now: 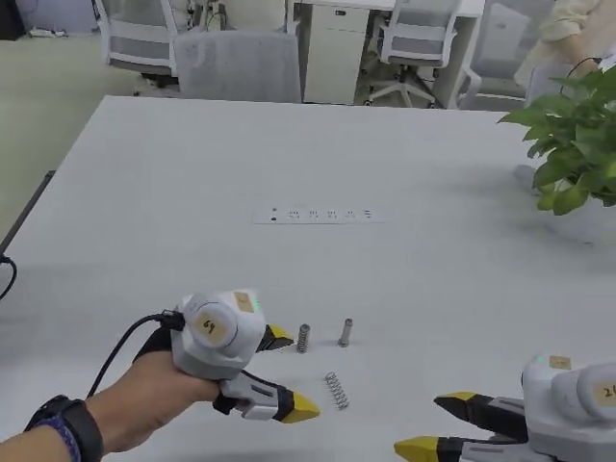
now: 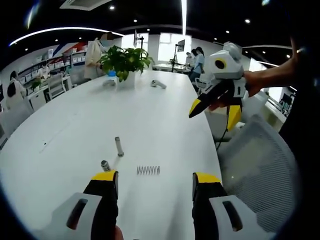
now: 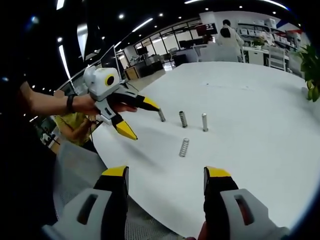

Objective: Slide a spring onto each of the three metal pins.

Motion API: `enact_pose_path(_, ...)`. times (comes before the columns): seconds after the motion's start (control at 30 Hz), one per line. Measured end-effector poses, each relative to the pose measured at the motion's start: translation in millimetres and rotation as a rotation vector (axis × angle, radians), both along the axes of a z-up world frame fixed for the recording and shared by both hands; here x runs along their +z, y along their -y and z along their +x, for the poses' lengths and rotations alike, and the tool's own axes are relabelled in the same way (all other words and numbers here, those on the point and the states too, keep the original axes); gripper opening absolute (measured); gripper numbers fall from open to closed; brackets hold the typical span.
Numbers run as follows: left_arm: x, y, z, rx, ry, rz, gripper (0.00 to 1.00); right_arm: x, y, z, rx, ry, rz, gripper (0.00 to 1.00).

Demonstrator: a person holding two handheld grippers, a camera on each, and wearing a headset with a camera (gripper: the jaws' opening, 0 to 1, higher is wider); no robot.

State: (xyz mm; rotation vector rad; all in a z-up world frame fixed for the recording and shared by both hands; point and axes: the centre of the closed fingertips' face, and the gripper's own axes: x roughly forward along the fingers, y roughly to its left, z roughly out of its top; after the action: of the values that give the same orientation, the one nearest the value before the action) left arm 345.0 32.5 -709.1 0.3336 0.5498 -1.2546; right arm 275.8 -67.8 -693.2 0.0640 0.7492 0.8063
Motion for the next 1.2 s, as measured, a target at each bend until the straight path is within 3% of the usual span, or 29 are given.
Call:
enact_pose_path(0.53,-18.0,35.2,8.3,-0.123,0.036,0.073,0.5,0.5,4.8,0.1,-0.013,-0.004,0.006,0.58)
enact_pose_path(0.87,-41.5,47.9,11.2,-0.201,0.046,0.148,0.47,-1.0,3.9,-0.3,-0.017,-0.013,0.013,0.58)
enact_pose_path(1.0,-52.5,50.9,12.5,-0.214,0.037,0.174,0.46,-1.3,6.3,0.1,-0.023,-0.015,0.015,0.57)
enact_pose_path(1.2,-66.2,52.9,16.4,-0.202,-0.011,0.182,0.46,-2.7,6.3,-0.6,-0.026,-0.021,0.018,0.57)
